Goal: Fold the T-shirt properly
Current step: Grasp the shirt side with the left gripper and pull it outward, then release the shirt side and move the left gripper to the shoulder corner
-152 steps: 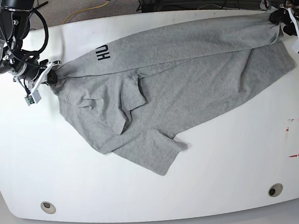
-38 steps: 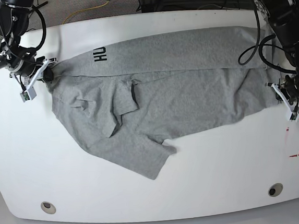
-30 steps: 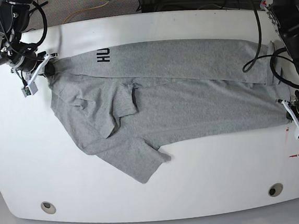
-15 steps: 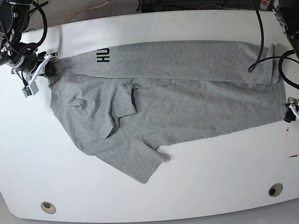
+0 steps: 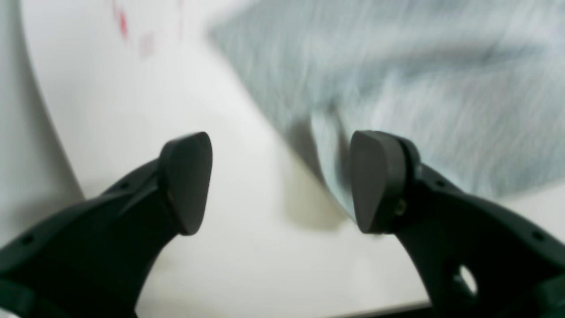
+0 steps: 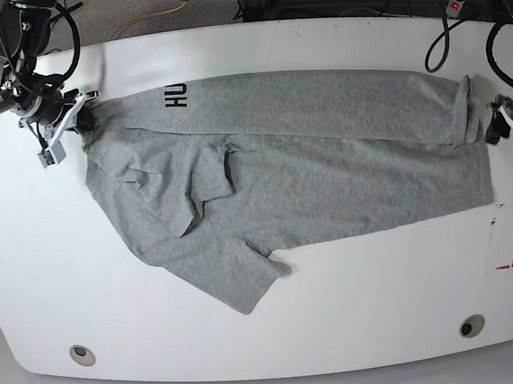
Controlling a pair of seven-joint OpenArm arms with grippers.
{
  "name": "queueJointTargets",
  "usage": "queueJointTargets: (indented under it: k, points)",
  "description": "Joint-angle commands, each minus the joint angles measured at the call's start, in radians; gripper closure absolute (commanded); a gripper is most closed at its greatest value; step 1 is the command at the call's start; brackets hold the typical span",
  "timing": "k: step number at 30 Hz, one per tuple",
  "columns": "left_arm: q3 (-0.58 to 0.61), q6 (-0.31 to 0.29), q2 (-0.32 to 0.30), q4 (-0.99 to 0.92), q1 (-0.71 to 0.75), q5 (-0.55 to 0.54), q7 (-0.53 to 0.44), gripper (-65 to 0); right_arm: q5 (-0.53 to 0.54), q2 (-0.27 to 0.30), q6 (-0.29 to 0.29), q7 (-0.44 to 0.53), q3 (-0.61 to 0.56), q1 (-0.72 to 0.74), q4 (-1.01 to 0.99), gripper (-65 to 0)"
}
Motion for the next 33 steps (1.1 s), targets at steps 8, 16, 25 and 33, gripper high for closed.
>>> queueJointTargets:
  k: [8,16,25,33]
  points:
    - [-0.065,-0.001,0.150,0.185,0.173,0.151,-0.017,-44.6,0.015,0.016,0.005,0.020,0.005,0.014,0.017,0.0]
    - [-0.068,-0.001,0.188,0.178,0.216,0.268,-0.058,-44.6,0.015,0.016,0.005,0.022,0.003,0.014,0.015,0.0]
    - [-0.059,-0.001,0.200,0.057,0.205,0.318,-0.112,-44.4,0.011,-0.004,0.005,0.022,0.003,0.014,0.015,0.0]
    - [-0.065,-0.001,0.199,-0.053,0.161,0.317,-0.115,-24.6,0.011,-0.004,0.005,0.023,0.003,0.014,0.015,0.0]
